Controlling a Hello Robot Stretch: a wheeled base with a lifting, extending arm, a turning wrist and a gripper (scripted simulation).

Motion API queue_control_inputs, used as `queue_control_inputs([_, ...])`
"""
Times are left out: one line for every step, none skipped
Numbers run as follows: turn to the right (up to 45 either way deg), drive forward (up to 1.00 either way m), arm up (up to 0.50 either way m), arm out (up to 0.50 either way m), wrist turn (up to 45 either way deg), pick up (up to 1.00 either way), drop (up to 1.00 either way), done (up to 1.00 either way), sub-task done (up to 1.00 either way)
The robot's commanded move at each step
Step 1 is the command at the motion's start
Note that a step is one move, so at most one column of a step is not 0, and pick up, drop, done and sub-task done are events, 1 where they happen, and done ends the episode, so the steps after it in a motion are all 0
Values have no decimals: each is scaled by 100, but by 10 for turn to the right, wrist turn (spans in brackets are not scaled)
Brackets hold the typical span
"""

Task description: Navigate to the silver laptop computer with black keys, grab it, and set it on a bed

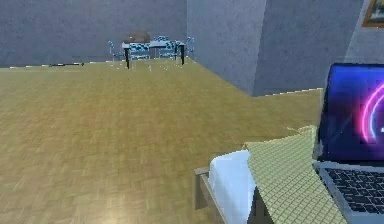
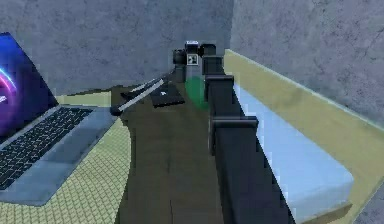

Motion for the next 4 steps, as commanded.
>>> queue_control_inputs([0, 0, -22, 0, 0, 0, 0, 0, 0])
queue_control_inputs([0, 0, -32, 0, 0, 0, 0, 0, 0])
queue_control_inputs([0, 0, 0, 0, 0, 0, 100, 0, 0])
queue_control_inputs([0, 0, 10, 0, 0, 0, 0, 0, 0])
